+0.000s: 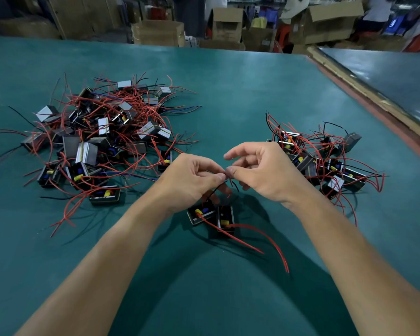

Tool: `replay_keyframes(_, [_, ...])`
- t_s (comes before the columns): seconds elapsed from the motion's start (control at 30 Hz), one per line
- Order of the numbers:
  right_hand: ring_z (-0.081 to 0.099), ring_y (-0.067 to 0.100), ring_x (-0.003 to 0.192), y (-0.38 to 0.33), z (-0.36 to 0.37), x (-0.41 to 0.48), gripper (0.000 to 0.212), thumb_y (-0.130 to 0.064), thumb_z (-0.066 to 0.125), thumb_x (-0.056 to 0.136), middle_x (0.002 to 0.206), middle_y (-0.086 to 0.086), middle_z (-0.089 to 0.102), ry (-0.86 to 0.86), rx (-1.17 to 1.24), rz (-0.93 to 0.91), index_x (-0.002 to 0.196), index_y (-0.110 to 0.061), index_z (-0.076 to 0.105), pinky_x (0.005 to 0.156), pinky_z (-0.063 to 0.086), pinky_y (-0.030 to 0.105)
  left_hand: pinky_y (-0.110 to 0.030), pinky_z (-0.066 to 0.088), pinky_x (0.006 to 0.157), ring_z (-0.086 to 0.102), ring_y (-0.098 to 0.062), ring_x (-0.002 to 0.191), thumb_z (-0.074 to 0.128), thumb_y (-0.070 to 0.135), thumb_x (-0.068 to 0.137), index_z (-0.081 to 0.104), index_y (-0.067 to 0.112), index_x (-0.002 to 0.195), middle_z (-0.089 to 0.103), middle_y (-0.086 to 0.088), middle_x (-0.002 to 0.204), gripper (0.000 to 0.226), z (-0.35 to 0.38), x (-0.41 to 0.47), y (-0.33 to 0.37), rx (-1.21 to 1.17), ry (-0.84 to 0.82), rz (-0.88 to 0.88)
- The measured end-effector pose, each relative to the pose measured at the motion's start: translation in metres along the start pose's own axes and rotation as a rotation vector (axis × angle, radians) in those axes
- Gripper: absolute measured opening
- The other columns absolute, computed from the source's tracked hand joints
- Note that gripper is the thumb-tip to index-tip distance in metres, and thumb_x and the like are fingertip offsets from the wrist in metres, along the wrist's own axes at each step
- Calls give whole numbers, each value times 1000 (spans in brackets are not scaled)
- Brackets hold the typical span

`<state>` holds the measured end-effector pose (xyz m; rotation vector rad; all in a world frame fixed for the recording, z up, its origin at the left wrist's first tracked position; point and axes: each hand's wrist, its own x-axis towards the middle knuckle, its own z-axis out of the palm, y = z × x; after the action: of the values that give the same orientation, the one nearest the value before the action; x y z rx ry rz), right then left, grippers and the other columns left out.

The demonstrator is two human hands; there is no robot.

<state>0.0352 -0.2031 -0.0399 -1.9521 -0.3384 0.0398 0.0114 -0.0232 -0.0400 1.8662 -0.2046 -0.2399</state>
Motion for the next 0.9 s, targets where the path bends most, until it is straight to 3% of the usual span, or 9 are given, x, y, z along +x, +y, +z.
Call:
replay_keyframes(0.17, [63,19,61,-2,-1,0,16,-3,72,86,69,3,74,-33,40,-49,80,-18,74,56,53,29,-30,51,59,65,-14,54,66,10,91,79,24,79,76,-4,74,23,-2,0,-1,-1,-26,18])
replay_keyframes(0.3, [62,16,59,-2,-1,-1,14,-5,74,85,69,4,74,-23,44,-67,76,-16,75,54,54,27,-35,43,61,60,-19,57,70,18,89,78,15,80,74,-10,72,12,-2,-1,-1,11,-30,19])
replay_keyframes(0.43, [60,21,58,0,-2,-1,11,-10,74,86,70,12,72,-4,-20,-85,76,-13,75,55,54,45,-23,45,49,62,-15,49,66,12,91,74,13,71,70,-5,64,22,-1,0,-1,14,-41,15])
replay_keyframes(0.5, [58,21,57,1,-1,-1,8,-11,75,86,70,12,72,6,-32,-83,77,-14,74,55,52,48,-21,45,46,61,-15,48,65,10,92,72,9,74,68,-4,63,20,0,0,0,8,-45,13])
replay_keyframes(0.63, [56,11,57,4,-3,0,16,-16,82,79,64,-6,68,52,-15,-89,80,-21,67,55,50,31,-19,43,43,58,-12,45,59,5,94,68,0,78,65,-1,58,19,2,-1,3,12,-52,8])
replay_keyframes(0.8, [55,2,56,5,-2,2,12,-19,83,79,66,-5,69,64,-91,-161,73,-20,72,55,45,19,-19,41,44,57,-13,44,53,6,98,65,-3,82,64,-3,58,22,3,-1,7,16,-43,-22])
replay_keyframes(0.9, [54,1,55,4,-1,2,11,-17,80,82,65,-8,68,40,-111,-182,74,-22,74,55,44,18,-21,42,46,56,-15,46,51,5,99,65,0,79,64,-7,60,25,2,-1,8,19,-42,-31])
